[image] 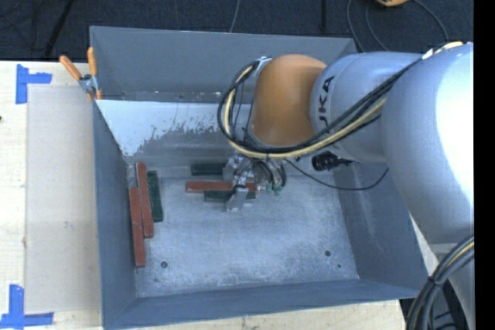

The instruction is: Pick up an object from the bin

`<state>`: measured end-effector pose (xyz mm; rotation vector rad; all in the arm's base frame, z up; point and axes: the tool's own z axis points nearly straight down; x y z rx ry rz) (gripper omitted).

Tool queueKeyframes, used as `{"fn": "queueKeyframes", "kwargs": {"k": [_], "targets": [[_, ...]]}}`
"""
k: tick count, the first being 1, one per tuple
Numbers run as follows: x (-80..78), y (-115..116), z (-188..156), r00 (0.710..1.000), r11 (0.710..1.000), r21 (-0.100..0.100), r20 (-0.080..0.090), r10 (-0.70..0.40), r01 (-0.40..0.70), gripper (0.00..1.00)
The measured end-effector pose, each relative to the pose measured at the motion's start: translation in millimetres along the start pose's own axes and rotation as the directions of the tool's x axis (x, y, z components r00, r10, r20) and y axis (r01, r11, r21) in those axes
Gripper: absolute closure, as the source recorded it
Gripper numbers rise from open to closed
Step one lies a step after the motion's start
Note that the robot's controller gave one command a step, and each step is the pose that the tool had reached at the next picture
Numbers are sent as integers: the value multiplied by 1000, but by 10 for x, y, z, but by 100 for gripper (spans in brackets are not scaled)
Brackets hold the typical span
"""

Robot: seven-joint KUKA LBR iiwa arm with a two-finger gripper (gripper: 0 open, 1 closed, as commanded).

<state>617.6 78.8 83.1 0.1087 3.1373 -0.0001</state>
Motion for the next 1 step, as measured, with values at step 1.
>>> {"fn": "queueKeyframes", "kwargs": {"k": [1], "targets": [[29,54,-1195,1000,1000,0,-3,-29,29,100]]}}
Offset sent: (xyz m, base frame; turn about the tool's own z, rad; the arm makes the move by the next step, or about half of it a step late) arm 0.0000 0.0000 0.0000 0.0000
